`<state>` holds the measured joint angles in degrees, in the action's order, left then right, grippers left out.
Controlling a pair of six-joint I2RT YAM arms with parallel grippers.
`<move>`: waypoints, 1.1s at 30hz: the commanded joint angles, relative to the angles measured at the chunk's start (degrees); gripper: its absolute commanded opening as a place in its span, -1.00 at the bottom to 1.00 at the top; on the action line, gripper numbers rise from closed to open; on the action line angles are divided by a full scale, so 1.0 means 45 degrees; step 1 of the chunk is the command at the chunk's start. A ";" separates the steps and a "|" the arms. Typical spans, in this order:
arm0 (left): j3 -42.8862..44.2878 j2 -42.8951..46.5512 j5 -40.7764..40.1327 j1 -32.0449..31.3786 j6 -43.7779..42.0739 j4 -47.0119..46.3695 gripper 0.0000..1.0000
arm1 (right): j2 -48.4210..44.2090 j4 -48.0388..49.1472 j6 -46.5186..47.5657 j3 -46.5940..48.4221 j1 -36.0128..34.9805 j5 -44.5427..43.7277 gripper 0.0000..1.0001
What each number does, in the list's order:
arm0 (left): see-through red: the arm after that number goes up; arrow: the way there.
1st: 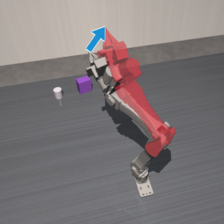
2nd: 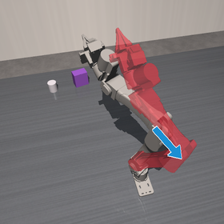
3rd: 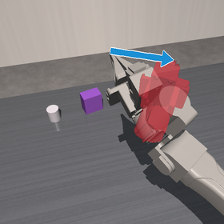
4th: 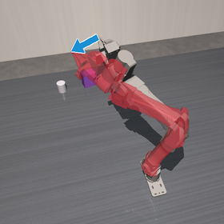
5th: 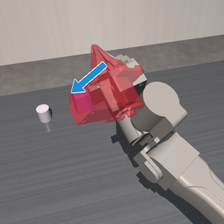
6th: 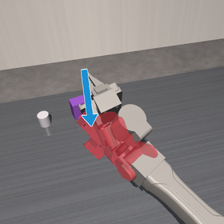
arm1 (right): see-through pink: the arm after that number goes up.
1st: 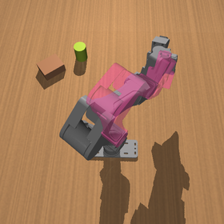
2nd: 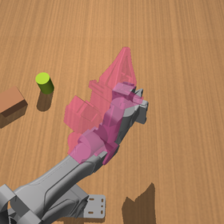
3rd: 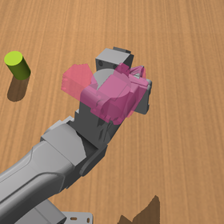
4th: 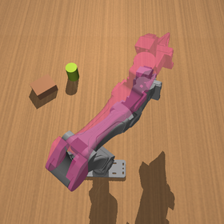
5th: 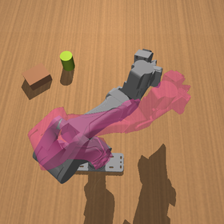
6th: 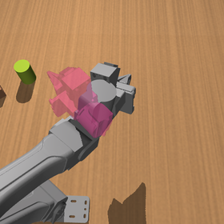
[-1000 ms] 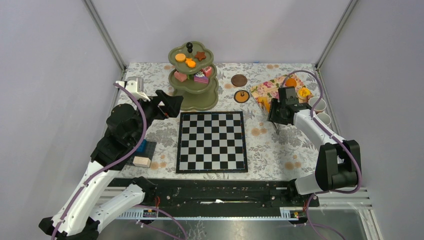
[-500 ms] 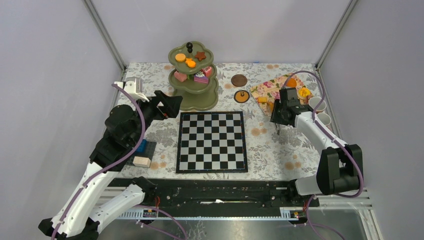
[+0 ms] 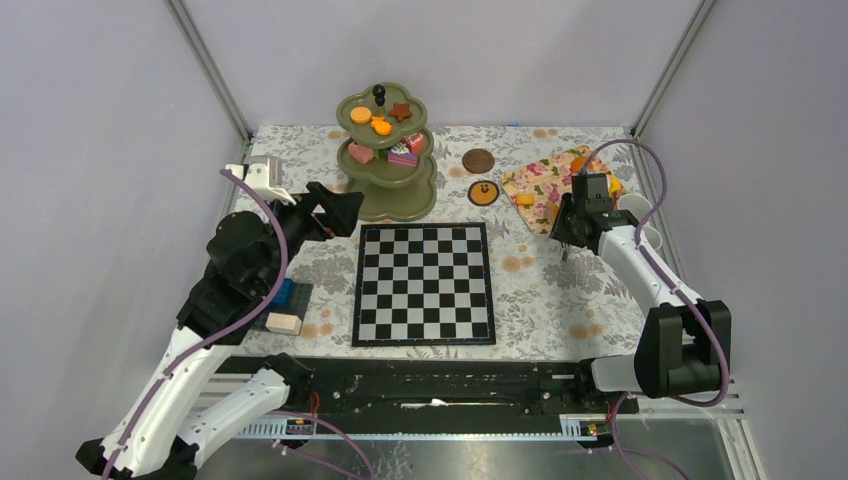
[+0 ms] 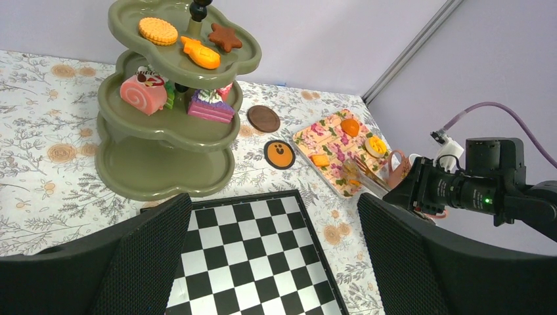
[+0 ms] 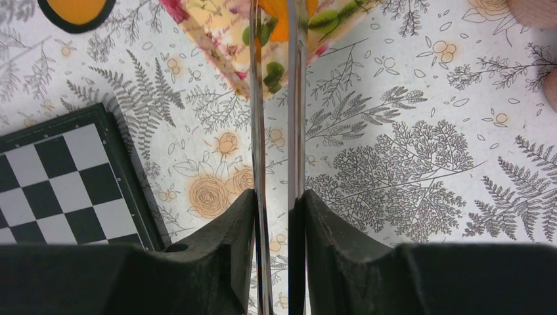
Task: Serve the afternoon tea
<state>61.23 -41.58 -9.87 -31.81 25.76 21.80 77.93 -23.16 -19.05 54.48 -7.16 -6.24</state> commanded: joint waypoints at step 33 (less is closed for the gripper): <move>0.0665 0.0700 -0.0855 -0.0039 -0.0465 0.0316 0.98 | 0.6074 0.4163 -0.4542 1.2004 -0.3301 0.6451 -0.61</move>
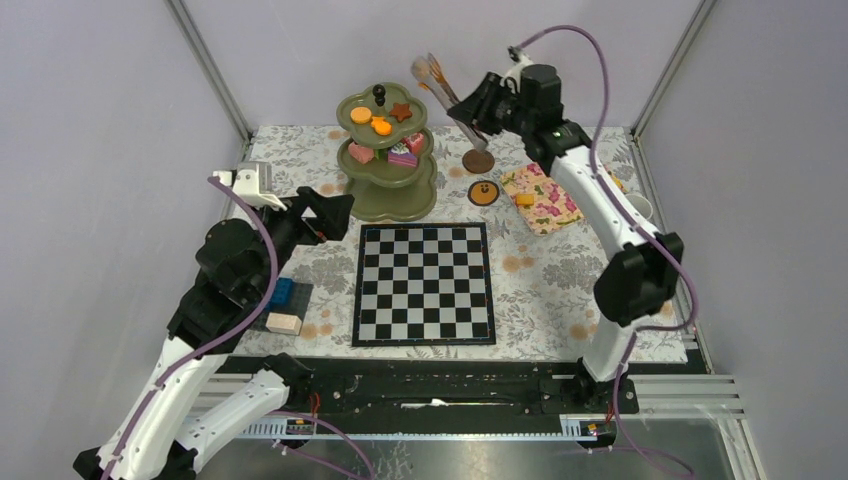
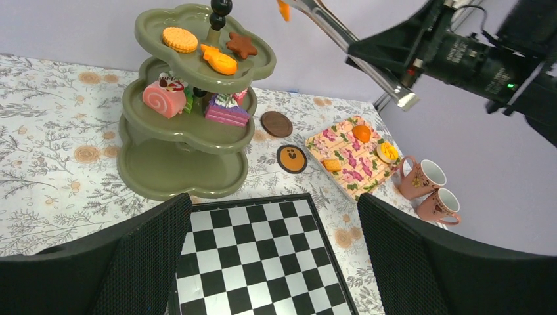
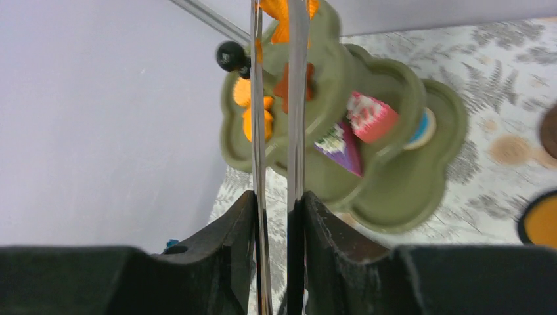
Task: Serve the afternoon tea
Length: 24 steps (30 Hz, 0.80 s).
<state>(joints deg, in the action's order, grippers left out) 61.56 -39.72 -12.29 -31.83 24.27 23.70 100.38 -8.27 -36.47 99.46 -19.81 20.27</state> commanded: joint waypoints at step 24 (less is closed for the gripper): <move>0.0485 0.0853 -0.0842 -0.0035 -0.0365 0.0419 0.98 | 0.4787 -0.1949 0.0121 0.6765 -0.1652 -0.0186 -0.50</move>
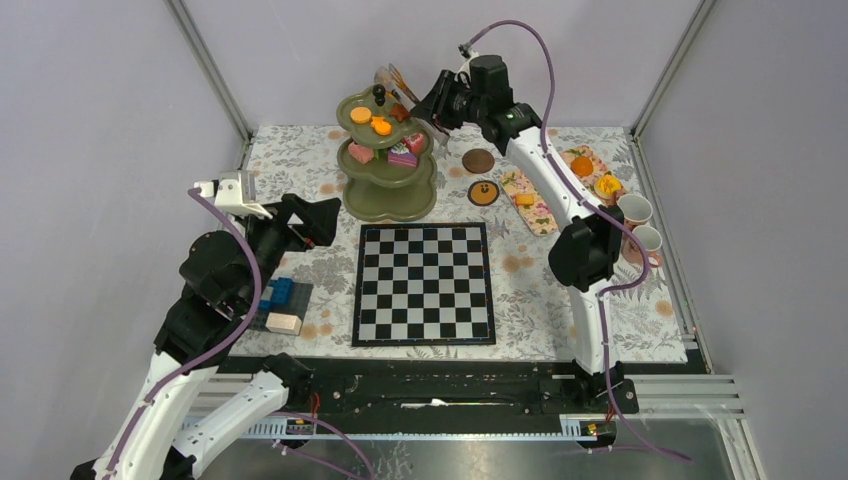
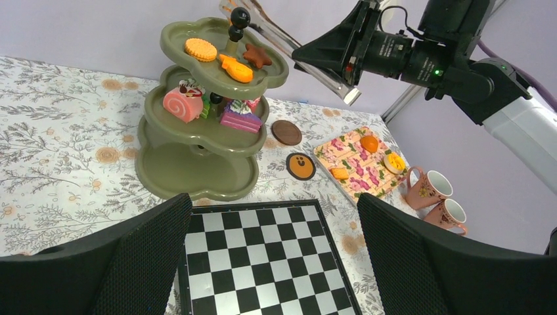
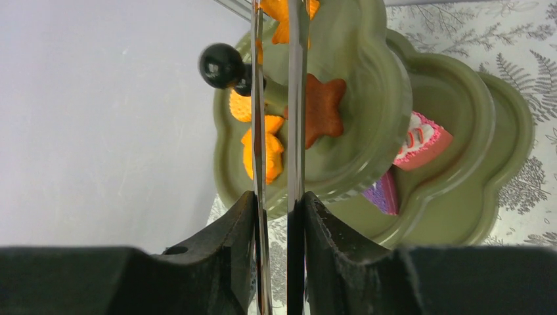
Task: Serve the afternoon tea
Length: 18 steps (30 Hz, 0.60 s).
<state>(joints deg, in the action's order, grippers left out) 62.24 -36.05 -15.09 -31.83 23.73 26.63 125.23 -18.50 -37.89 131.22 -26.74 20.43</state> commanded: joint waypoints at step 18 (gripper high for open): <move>0.0366 -0.0299 0.0016 -0.0034 -0.0004 -0.0359 0.98 | -0.1494 -0.0234 0.0973 -0.0039 -0.0152 -0.0081 -0.04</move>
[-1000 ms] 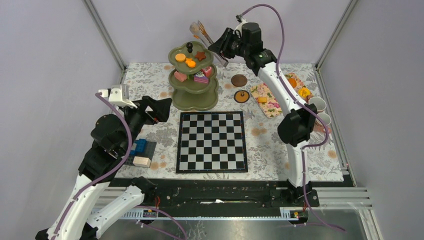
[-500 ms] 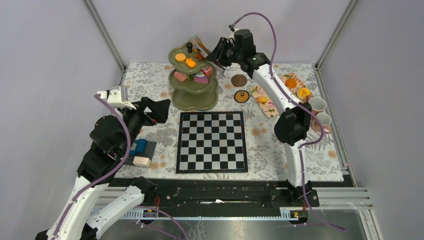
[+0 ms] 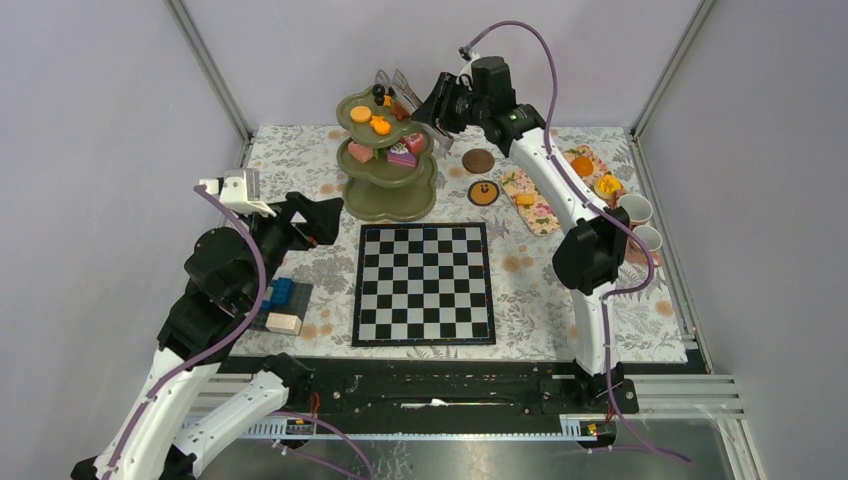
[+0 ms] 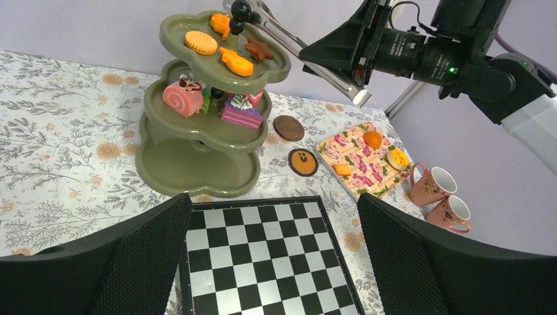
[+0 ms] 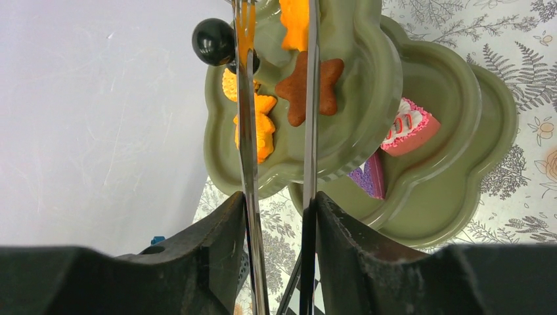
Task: Serve the afternoon tea
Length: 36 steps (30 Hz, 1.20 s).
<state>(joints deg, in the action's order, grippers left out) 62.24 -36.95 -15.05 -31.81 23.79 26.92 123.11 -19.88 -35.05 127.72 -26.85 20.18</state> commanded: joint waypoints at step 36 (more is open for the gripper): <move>-0.0302 -0.1192 0.1121 -0.0029 0.0181 -0.1588 0.98 | -1.0758 -0.0538 0.1707 -1.5448 0.3043 -0.6444 0.25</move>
<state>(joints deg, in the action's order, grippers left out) 60.62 -42.17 -11.57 -31.81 24.08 22.81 74.15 -25.02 -27.16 54.92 -13.61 -11.11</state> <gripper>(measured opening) 0.990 0.623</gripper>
